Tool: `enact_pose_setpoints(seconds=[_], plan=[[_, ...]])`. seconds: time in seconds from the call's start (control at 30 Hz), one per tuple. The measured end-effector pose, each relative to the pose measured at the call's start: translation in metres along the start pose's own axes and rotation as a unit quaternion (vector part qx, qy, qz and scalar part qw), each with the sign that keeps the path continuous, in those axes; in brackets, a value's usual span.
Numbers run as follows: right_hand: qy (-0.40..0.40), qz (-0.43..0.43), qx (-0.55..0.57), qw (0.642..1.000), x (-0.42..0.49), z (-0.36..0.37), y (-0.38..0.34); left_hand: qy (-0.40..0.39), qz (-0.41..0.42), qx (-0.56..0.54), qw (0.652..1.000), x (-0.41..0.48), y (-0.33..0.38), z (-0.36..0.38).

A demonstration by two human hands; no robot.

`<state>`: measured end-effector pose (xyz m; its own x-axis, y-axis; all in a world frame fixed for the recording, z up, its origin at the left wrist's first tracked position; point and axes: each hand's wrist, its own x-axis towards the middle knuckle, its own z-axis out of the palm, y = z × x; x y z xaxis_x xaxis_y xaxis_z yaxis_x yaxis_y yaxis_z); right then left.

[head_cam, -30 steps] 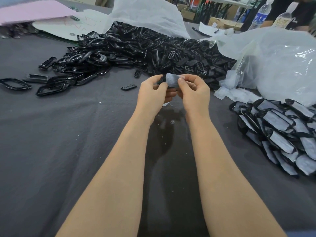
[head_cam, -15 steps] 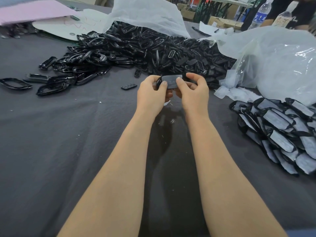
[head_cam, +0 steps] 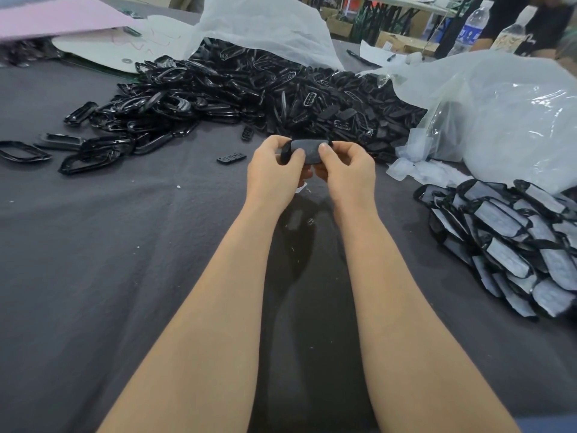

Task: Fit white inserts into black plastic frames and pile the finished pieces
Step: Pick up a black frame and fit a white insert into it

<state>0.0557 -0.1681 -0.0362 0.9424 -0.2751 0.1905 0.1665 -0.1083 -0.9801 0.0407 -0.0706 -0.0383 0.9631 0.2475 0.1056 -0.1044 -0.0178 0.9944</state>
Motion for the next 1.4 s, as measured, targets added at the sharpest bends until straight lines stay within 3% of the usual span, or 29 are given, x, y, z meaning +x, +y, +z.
enact_pose_setpoints(seconds=[0.2,0.53,0.83,0.93,1.13,1.4], plan=[[-0.029,0.053,0.069,0.996,0.0000,-0.0015,-0.0013,0.005,-0.002,0.005,1.000,0.0011,-0.0012,-0.0004],[-0.018,0.047,0.023,0.998,0.0020,-0.0006,0.0017,0.000,-0.005,-0.005,1.000,0.0007,-0.0014,0.0002],[-0.069,0.149,0.167,0.972,0.0021,-0.0030,-0.0021,0.000,0.006,0.009,1.000,-0.0003,-0.0007,-0.0004],[-0.052,0.138,0.136,0.980,0.0022,-0.0033,-0.0012,-0.007,0.007,0.006,1.000,-0.0004,-0.0010,0.0004],[-0.020,0.027,-0.108,0.994,0.0019,-0.0023,0.0047,0.002,0.008,0.015,1.000,0.0004,-0.0033,0.0002],[-0.046,0.065,0.016,0.997,0.0005,-0.0040,0.0026,0.006,0.012,0.008,1.000,0.0012,-0.0042,0.0008]])
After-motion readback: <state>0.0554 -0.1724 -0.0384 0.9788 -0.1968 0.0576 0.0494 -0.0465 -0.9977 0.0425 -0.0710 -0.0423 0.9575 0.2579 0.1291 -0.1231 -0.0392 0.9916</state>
